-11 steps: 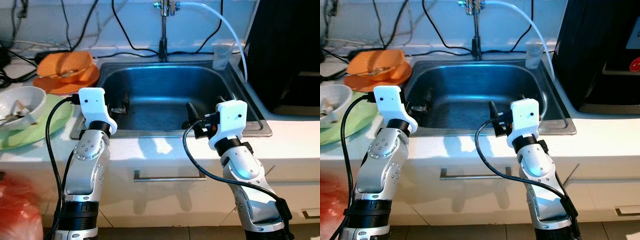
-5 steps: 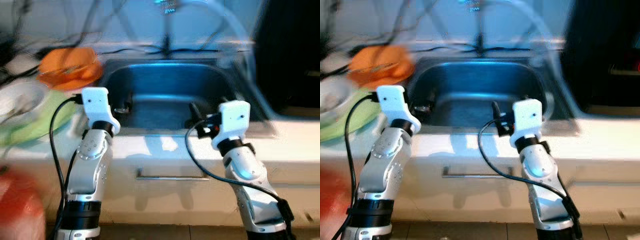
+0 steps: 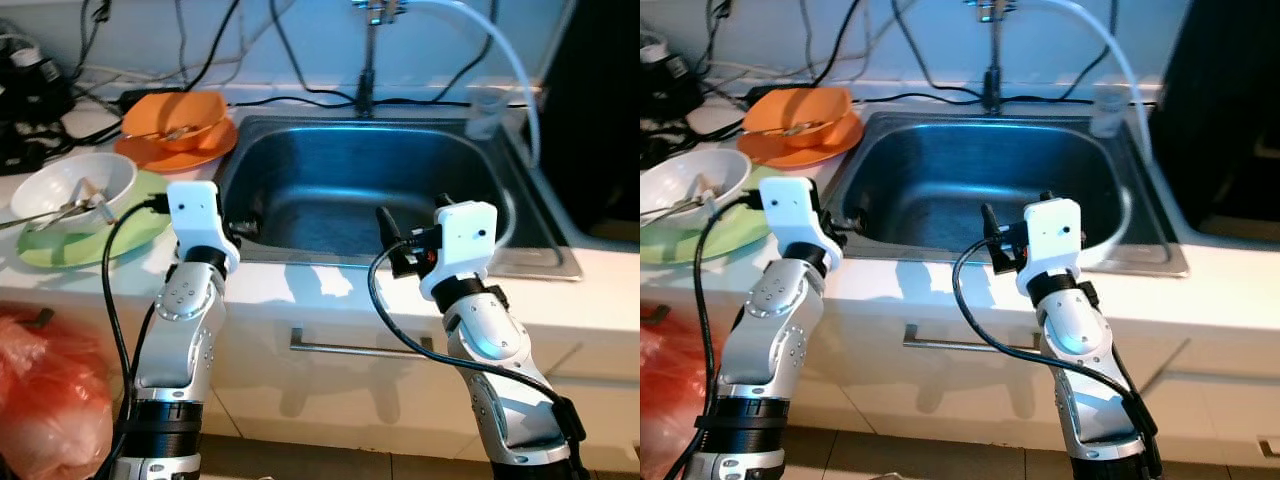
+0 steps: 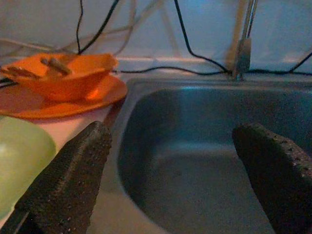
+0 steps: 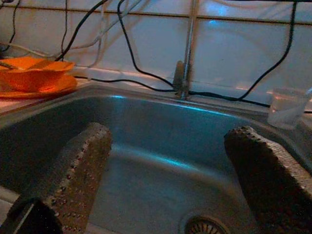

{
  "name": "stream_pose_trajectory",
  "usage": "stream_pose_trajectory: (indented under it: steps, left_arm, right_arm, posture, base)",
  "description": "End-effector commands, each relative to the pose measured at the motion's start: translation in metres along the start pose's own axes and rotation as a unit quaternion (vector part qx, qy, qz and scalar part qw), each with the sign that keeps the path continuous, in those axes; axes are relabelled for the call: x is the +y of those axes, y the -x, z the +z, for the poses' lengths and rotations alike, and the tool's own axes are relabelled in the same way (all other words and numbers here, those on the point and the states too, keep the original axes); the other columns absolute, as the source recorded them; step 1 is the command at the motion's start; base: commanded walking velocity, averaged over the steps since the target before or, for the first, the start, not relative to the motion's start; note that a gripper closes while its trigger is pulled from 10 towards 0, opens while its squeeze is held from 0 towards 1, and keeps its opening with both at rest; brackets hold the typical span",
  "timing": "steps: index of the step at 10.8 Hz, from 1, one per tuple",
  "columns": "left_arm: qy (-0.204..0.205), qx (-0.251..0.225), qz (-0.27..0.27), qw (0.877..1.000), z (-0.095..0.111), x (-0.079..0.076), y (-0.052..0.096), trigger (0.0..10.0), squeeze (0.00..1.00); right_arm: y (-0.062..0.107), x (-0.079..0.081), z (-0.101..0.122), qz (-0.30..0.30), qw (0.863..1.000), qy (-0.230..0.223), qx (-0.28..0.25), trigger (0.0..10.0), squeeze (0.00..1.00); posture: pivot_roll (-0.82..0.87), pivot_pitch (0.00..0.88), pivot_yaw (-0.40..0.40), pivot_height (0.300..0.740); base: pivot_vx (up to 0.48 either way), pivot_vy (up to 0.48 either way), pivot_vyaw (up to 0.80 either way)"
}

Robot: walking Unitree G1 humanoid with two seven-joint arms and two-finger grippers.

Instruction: Kitchen organization

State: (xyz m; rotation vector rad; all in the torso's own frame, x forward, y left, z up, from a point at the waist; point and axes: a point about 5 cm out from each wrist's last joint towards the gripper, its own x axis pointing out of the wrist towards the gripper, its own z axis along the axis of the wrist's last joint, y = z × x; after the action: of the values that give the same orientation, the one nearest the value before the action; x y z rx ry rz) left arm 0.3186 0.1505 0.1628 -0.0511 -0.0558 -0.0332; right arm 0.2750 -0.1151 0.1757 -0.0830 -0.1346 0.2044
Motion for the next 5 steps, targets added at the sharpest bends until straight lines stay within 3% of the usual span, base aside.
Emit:
stream_pose_trajectory:
  steps: [1, 3, 5]
  left_arm:
    - [-0.007, -0.007, 0.010, 1.000, 0.002, 0.003, -0.003, 10.0, 0.00]
    - [-0.009, -0.016, 0.061, 0.998, 0.005, 0.023, -0.019, 10.0, 0.00]
    - [0.003, -0.020, 0.051, 0.999, 0.007, 0.018, -0.025, 10.0, 0.00]
  right_arm:
    - [-0.002, -0.002, 0.002, -0.007, 1.000, 0.000, -0.005, 10.0, 0.00]
    - [-0.003, -0.002, 0.003, -0.005, 1.000, 0.005, -0.009, 10.0, 0.00]
    - [-0.004, 0.000, 0.003, -0.003, 1.000, 0.003, -0.009, 10.0, 0.00]
  posture:
    - [-0.08, 0.000, 0.058, 0.740]
    - [-0.08, 0.000, 0.055, 0.740]
    - [-0.08, 0.000, 0.054, 0.740]
  base:
    - [0.000, 0.000, 0.00]
    - [0.000, 0.000, 0.00]
    - [0.000, 0.000, 0.00]
